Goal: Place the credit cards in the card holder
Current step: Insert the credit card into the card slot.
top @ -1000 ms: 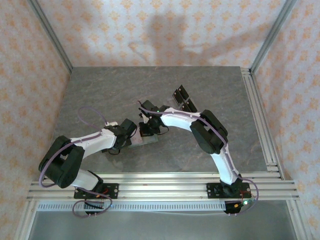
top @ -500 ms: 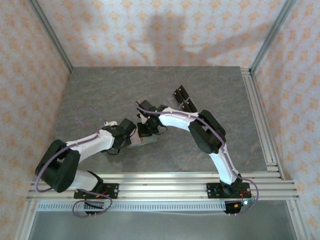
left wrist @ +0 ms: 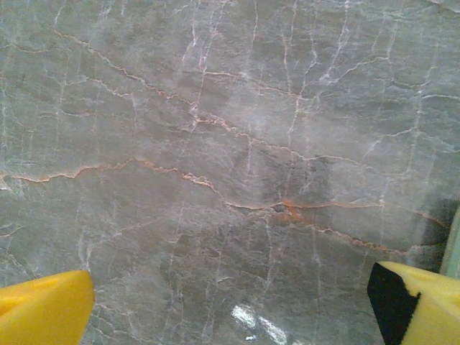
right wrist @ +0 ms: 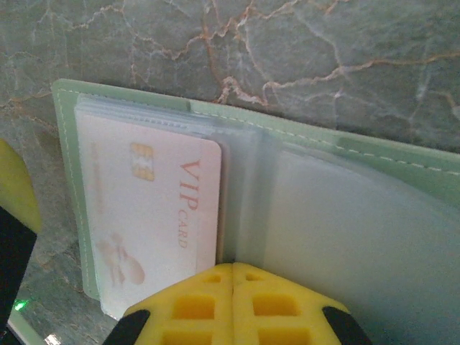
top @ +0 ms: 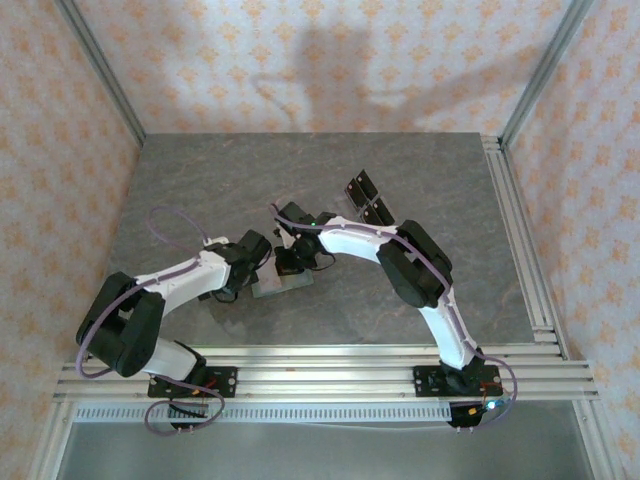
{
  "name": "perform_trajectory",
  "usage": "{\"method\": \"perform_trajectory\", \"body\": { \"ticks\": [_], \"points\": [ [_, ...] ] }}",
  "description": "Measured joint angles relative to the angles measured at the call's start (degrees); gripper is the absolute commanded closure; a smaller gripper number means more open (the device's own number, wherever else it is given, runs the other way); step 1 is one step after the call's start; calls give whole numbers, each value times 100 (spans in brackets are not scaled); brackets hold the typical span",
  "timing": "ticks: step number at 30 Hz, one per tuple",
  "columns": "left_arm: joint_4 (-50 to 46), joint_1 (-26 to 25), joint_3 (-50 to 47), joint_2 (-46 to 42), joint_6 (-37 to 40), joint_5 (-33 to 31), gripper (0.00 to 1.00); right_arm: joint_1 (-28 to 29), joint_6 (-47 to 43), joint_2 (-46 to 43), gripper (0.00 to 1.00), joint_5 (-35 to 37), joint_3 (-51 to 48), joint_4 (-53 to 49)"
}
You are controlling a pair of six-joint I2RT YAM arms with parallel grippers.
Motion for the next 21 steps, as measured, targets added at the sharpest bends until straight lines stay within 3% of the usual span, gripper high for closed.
{"method": "perform_trajectory", "body": {
  "ticks": [21],
  "points": [
    [905,0,-551,9,-96,420,0,-79,4,-66,100,-236,-227,302]
  ]
}}
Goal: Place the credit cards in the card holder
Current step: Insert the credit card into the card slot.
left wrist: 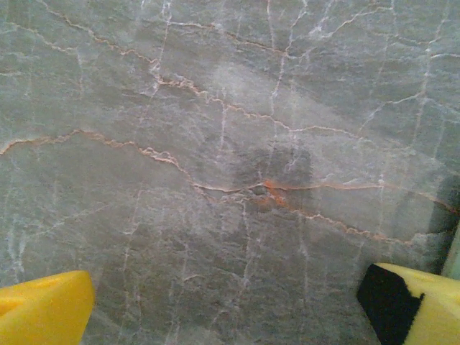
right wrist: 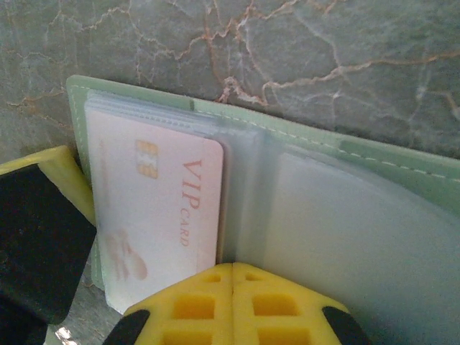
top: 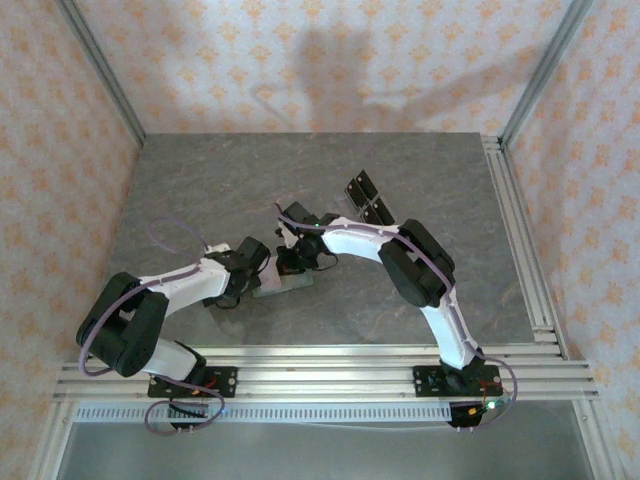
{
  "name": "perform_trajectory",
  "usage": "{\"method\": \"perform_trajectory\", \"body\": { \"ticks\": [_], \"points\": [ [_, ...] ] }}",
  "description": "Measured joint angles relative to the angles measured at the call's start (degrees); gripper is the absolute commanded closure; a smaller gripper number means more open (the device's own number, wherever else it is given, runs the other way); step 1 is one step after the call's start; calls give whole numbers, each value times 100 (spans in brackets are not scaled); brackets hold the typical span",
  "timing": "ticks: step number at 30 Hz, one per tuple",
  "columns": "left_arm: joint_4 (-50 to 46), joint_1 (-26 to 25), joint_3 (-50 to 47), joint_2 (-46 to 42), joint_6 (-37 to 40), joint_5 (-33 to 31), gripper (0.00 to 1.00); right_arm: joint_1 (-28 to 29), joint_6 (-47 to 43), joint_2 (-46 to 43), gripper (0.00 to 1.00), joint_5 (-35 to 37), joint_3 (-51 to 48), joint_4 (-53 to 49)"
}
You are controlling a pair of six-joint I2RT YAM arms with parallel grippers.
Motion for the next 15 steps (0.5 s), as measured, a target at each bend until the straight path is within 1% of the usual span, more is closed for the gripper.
{"method": "perform_trajectory", "body": {
  "ticks": [15],
  "points": [
    [420,37,-251,-111,-52,109,0,-11,105,35,100,-90,83,-94]
  ]
}}
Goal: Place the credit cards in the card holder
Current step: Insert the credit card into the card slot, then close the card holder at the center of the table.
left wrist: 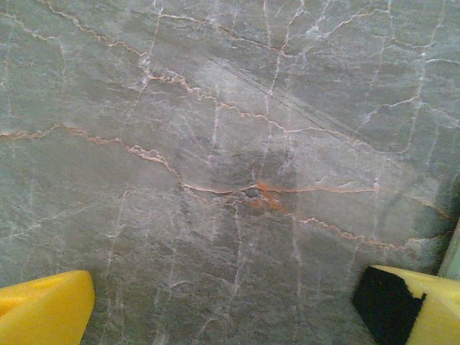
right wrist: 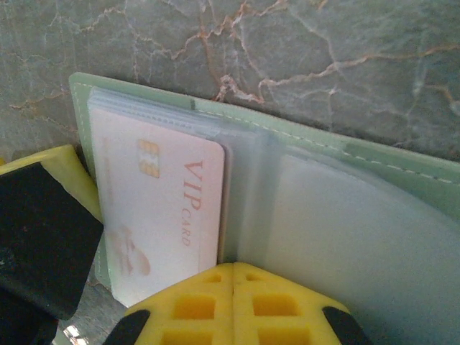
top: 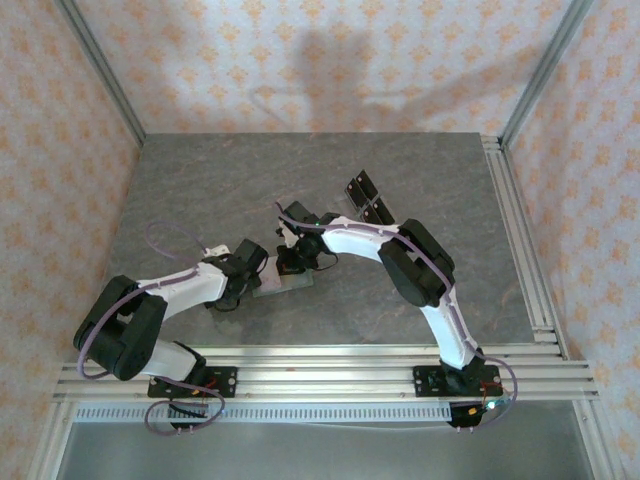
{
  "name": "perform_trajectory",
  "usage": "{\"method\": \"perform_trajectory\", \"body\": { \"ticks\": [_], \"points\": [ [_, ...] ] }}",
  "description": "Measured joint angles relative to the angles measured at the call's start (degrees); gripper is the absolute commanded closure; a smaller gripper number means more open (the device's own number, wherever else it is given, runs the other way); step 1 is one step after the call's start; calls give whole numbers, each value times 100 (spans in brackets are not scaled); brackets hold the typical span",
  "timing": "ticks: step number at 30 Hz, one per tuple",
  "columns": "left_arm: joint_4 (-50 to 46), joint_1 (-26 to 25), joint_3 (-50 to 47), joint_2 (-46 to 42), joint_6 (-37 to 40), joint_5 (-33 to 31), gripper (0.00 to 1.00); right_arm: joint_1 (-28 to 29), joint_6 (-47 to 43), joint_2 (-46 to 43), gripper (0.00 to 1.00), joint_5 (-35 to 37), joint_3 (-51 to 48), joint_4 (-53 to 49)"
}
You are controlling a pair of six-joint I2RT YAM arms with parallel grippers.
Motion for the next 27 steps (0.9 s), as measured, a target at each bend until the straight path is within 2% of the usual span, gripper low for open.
{"method": "perform_trajectory", "body": {
  "ticks": [6,13,17,21,27],
  "points": [
    [20,0,-11,0,0,2,0,-2,-50,105,98,-13,232,-289],
    [-76,0,-11,-92,-11,-9,0,-13,-81,-28,74,26,195,-354],
    [-195,-2,-9,-254,-28,17,0,-50,-87,-446,71,31,74,-409],
    [-310,-4,59,-505,-20,76,0,-177,-90,-1220,68,118,-214,-393],
    [-525,-4,302,-925,101,72,0,-553,-216,-1945,58,807,-616,-496]
  ]
}}
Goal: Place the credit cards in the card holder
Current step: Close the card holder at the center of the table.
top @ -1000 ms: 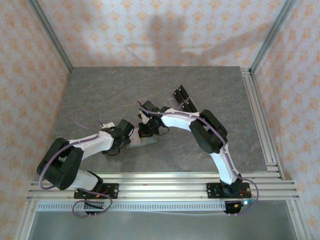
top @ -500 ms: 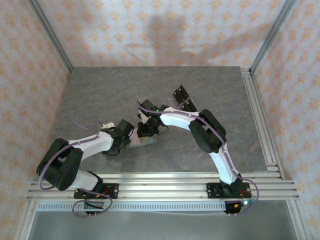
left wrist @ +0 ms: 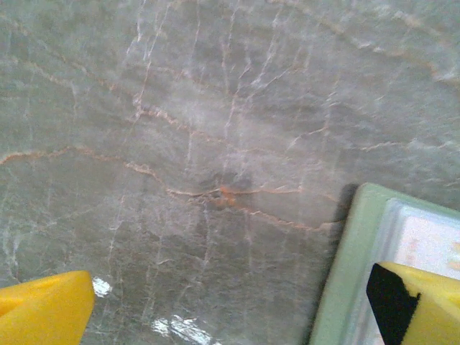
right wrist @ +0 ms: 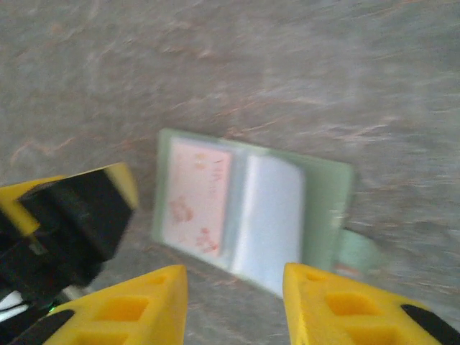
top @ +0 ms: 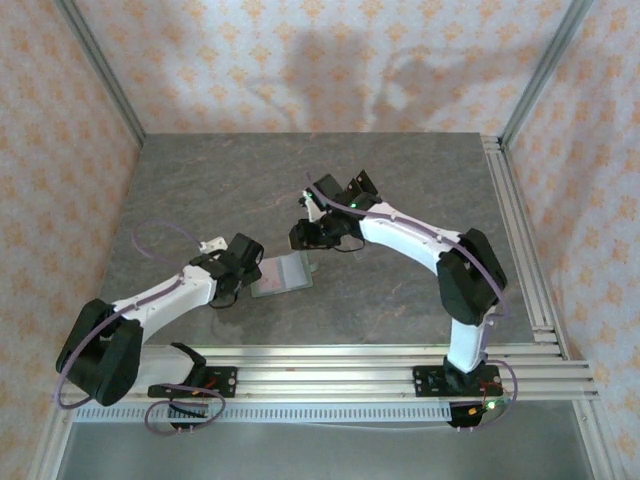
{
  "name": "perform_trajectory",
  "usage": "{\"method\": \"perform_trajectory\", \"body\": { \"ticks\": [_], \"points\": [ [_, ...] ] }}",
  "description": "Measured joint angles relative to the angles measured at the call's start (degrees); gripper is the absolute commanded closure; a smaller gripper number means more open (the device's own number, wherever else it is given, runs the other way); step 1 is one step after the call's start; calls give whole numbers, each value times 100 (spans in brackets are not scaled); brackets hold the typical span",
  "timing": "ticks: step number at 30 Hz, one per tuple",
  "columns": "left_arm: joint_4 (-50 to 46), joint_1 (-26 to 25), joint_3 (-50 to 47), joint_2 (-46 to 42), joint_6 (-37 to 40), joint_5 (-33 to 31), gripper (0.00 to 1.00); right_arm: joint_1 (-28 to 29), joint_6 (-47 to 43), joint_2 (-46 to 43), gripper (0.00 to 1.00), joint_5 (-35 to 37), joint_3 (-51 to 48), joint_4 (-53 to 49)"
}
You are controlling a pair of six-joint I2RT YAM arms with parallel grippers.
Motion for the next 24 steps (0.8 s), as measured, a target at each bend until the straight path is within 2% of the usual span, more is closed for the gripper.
{"method": "perform_trajectory", "body": {
  "ticks": [5,9,13,15,21,24],
  "points": [
    [7,173,155,-76,282,103,0,-85,-188,116,57,625,-118,-289],
    [76,415,168,-72,490,323,0,-81,-273,457,59,804,-118,-302],
    [118,444,236,9,623,472,0,-83,-302,697,65,852,-120,-308],
    [168,444,249,48,682,531,0,-83,-321,723,70,852,-136,-308],
    [264,444,249,160,730,673,0,-83,-356,723,96,848,-221,-295],
    [457,446,238,219,802,831,0,-83,-367,723,100,848,-293,-293]
  ]
}}
